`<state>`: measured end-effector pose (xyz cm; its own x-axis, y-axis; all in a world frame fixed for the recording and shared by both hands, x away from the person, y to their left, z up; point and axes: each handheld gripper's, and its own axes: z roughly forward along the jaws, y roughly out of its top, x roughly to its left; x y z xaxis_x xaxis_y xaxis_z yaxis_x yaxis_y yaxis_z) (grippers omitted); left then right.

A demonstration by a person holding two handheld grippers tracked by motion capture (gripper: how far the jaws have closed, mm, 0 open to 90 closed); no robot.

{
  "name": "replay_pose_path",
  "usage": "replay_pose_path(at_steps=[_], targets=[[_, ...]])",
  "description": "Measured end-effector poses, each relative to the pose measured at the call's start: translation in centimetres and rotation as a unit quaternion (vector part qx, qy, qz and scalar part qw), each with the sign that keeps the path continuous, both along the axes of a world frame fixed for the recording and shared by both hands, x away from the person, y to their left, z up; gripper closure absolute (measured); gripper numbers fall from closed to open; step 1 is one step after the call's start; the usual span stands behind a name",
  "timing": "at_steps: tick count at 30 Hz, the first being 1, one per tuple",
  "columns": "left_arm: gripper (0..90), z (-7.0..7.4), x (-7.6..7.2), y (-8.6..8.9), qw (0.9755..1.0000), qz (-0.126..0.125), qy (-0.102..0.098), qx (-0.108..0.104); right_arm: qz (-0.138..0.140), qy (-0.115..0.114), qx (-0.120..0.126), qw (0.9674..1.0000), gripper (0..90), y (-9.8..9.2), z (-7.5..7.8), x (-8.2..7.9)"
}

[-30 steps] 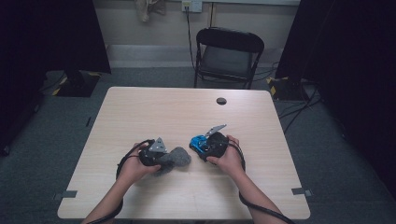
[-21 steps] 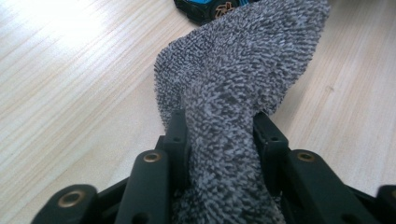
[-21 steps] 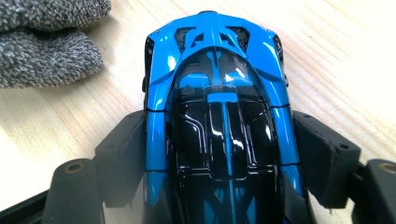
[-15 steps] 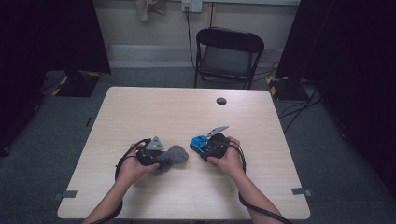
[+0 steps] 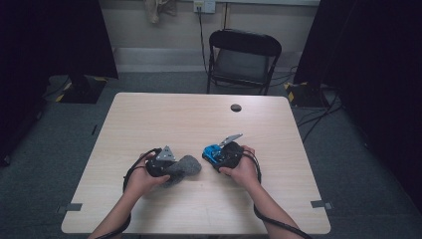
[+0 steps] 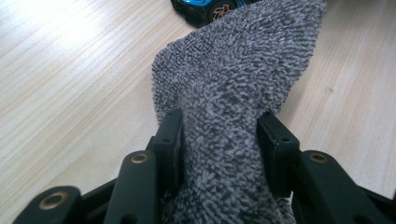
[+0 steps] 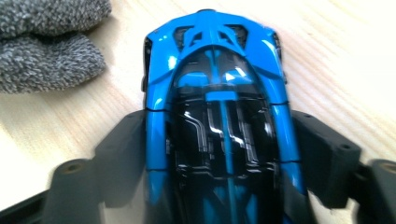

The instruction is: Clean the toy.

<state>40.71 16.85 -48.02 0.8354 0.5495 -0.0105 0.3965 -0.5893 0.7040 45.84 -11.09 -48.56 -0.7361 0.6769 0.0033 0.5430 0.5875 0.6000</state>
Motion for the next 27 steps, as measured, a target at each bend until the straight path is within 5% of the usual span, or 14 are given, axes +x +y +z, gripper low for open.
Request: replay_pose_path(at_steps=[27], targets=[[56.3, -0.01, 0.29, 0.36, 0.9998, 0.01, 0.002, -0.015, -0.006, 0.003, -0.006, 1.0, 26.1, 0.02, 0.17, -0.21]])
